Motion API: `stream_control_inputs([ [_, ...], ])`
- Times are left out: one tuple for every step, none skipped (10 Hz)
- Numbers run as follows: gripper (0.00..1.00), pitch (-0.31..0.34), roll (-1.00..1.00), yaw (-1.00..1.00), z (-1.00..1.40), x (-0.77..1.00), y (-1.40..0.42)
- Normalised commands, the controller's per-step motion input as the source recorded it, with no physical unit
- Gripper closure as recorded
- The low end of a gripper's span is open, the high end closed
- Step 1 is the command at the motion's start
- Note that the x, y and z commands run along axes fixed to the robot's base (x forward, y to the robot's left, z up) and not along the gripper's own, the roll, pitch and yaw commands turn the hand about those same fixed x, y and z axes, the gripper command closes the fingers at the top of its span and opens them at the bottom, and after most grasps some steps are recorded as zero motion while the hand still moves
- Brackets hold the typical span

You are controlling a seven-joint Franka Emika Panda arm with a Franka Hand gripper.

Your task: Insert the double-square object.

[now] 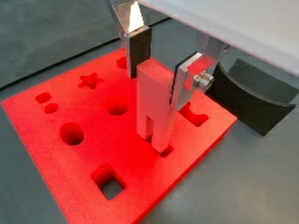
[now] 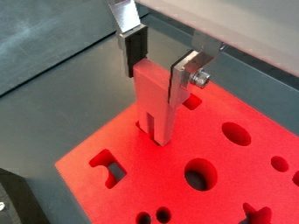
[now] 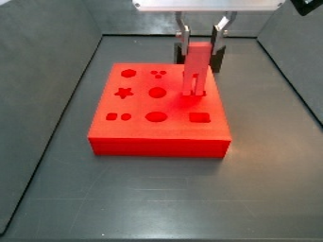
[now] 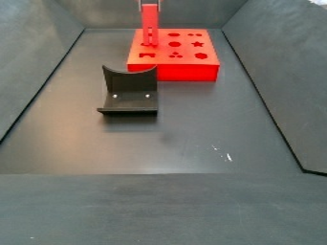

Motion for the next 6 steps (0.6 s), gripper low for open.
stream_control_inputs([
  [1.00,-0.036,0.05,0.00,-0.08,0.12,0.00],
  [1.00,-0.034,0.05,0.00,-0.06,0.13,0.00],
  [1.00,-0.027,0.06,0.00,-0.08,0.07,0.00],
  [1.00,-0.033,0.06,0.00,-0.09,0.09,0.00],
  [1.00,-0.036,0.06,0.00,-0.11,0.07,0.00],
  [1.00,-0.034,0.08,0.00,-0.16,0.03,0.00],
])
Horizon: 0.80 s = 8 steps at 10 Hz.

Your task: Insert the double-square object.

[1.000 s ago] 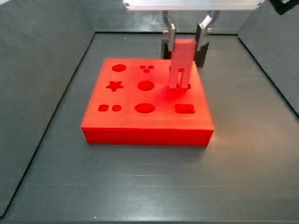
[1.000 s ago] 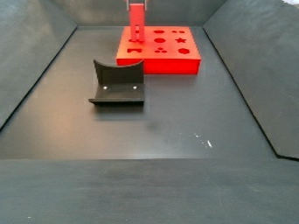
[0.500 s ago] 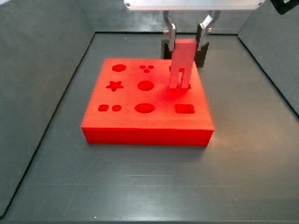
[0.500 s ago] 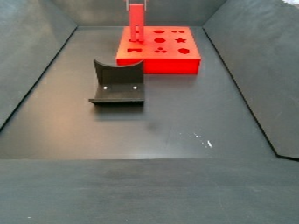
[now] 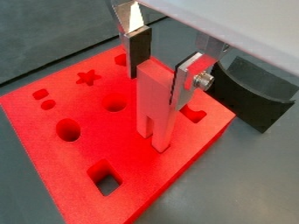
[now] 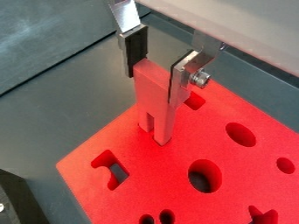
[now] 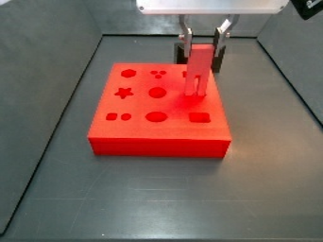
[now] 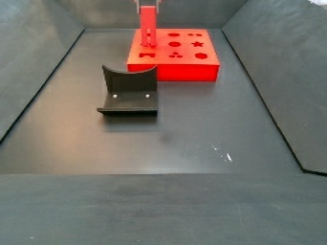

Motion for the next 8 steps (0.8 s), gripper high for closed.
stream_control_inputs([
  [1.00,-0.036,0.11,0.00,-0.23,0.00,0.00],
  [1.00,-0.043,0.08,0.00,-0.37,0.00,0.00],
  [1.00,-0.049,0.07,0.00,-0.44,0.00,0.00],
  [1.00,-0.059,0.07,0.00,-0.47,0.00,0.00],
  [1.00,-0.070,0.07,0.00,-0.49,0.00,-0.02],
  [1.00,-0.079,0.07,0.00,-0.52,0.00,-0.05],
  [1.00,-0.060,0.08,0.00,-0.49,0.00,-0.05],
  [1.00,-0.010,0.10,-0.01,-0.33,0.00,0.00],
])
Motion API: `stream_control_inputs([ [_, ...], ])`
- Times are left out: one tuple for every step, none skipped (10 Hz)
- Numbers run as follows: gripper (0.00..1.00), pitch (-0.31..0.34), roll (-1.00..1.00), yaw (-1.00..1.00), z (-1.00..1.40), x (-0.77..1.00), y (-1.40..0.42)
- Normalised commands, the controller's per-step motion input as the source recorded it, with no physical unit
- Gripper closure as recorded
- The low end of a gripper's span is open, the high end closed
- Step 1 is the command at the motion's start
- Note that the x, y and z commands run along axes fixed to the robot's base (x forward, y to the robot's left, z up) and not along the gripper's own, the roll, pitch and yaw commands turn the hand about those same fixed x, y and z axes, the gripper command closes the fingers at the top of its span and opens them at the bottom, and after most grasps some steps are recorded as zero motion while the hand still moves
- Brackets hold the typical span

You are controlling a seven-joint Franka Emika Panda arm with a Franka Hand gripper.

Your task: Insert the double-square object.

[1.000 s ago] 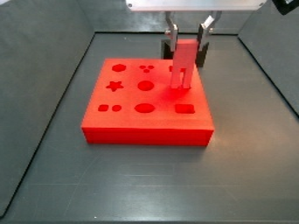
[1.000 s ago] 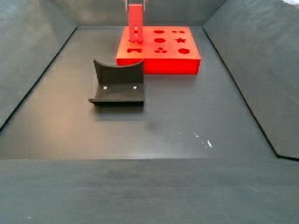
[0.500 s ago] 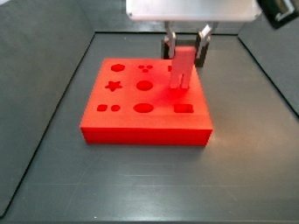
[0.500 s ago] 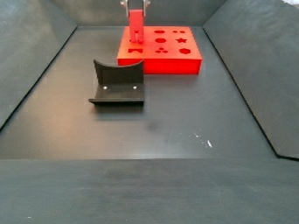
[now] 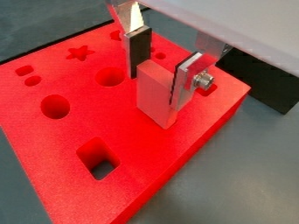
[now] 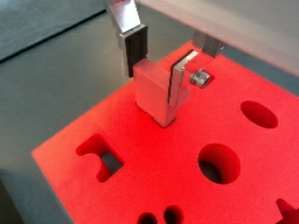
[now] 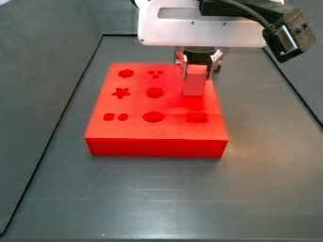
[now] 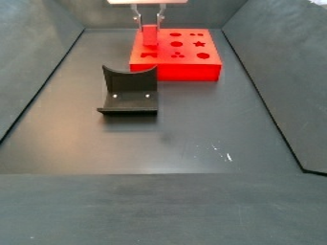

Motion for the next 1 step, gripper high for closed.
stream_control_inputs([
  [1.00,0.000,0.00,0.00,0.00,0.00,0.00],
])
